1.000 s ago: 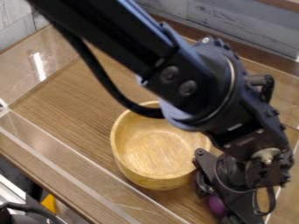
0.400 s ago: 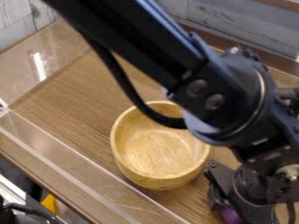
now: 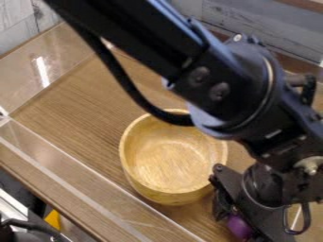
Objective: Put the purple eggplant in the brown bowl
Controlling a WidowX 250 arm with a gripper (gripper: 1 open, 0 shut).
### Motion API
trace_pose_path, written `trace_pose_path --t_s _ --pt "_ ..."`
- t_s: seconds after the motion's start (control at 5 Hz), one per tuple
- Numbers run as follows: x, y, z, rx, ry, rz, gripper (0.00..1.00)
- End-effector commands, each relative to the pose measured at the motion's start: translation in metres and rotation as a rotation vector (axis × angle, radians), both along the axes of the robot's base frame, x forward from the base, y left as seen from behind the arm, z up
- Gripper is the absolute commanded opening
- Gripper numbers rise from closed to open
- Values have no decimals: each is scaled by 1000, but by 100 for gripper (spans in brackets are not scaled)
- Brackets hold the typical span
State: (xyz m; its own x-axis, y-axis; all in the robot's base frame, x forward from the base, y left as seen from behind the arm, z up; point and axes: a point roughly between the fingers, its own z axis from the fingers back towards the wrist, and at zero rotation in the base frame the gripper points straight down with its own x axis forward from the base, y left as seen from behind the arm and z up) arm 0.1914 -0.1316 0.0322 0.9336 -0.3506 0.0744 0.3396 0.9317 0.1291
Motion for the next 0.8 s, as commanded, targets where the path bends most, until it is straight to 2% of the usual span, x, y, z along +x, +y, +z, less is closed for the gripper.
trace_pose_path --t_s 0.0,0.4,0.6 --pt "7 -16 20 -49 -50 -48 0" --pt "8 -26 17 -58 -41 -96 0" --pt "13 -28 19 -62 -38 -79 0"
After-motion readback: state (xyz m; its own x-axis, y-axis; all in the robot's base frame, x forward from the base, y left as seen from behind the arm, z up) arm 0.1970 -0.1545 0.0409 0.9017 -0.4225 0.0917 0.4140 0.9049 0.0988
